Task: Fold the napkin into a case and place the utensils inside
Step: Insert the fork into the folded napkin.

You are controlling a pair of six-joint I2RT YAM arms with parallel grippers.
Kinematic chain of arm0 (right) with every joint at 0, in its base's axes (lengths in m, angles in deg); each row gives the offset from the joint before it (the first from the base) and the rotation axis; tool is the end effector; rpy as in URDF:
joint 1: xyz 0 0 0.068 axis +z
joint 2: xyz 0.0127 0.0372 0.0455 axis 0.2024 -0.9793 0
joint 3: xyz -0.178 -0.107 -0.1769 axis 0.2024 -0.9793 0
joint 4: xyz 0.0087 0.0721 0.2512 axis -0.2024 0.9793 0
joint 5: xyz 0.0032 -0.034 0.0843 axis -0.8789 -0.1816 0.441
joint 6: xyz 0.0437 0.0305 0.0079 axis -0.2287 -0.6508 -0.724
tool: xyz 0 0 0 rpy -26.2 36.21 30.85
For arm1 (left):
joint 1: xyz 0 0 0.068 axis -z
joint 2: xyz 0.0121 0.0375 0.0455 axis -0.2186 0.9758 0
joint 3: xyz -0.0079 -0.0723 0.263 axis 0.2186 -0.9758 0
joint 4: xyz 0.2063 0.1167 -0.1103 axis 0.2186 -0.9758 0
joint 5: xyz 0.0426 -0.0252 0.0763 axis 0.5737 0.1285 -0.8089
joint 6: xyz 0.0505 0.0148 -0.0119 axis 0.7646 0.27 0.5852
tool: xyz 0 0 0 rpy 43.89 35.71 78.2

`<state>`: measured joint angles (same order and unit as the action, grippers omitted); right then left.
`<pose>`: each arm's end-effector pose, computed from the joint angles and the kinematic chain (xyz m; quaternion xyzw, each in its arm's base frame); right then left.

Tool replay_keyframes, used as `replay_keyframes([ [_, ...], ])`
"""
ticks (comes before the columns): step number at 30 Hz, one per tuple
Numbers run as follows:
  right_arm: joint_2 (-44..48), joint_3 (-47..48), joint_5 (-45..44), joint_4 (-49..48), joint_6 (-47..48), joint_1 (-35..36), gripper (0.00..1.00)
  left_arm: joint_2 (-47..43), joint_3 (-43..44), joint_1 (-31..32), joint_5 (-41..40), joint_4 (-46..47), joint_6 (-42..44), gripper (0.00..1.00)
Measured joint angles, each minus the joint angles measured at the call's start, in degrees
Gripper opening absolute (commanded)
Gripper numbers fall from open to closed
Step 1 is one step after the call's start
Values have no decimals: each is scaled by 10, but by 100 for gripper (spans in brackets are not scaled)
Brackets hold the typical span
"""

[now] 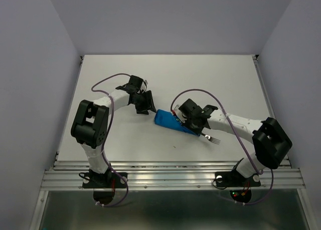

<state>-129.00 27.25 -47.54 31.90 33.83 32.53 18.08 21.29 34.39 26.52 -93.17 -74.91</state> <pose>0.2089 0.1935 0.2012 -0.4664 0.8618 -0.0493 0.1934 0.3436 -0.1510 0.1866 0.0141 0.9366 -0.2833 0.2058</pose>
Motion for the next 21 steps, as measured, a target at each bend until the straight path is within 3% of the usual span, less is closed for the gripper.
replay_keyframes([
  [21, -64, 19, 6, -43, 41, 28, 1, 2, -1, 11, 7, 18, -10, 58],
])
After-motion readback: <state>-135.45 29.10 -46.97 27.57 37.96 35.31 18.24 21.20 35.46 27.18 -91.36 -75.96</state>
